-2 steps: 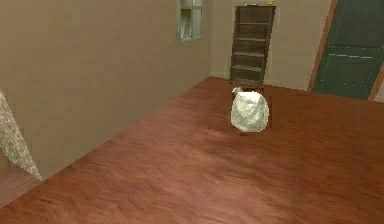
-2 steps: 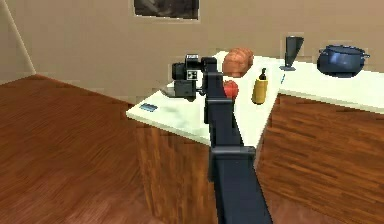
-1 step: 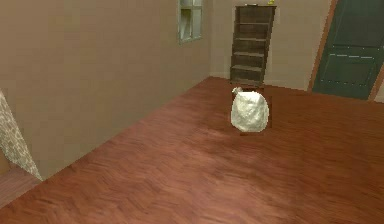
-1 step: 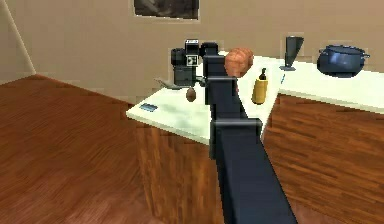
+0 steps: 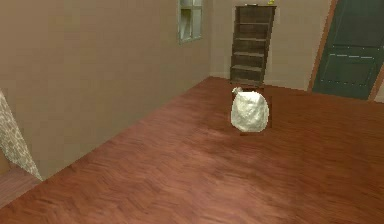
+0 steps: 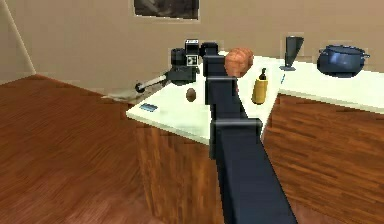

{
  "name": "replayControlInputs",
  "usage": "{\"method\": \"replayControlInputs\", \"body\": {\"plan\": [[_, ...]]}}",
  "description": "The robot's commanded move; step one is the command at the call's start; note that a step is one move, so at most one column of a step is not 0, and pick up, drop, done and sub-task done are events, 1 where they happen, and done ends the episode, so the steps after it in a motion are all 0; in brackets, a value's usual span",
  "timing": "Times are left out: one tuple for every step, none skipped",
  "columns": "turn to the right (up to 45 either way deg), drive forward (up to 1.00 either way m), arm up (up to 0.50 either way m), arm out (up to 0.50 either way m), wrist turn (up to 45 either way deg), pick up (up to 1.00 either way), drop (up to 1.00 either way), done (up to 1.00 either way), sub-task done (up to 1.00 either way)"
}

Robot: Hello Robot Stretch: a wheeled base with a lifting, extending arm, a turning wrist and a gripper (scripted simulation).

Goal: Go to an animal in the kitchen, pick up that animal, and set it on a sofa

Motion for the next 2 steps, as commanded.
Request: {"method": "replayControlInputs", "body": {"plan": [[0.0,0.00,0.00,0.00,-45.0,0.00,0.00,0.00,0.00],[0.0,0.00,0.00,0.00,-45.0,0.00,0.00,0.00,0.00]]}}
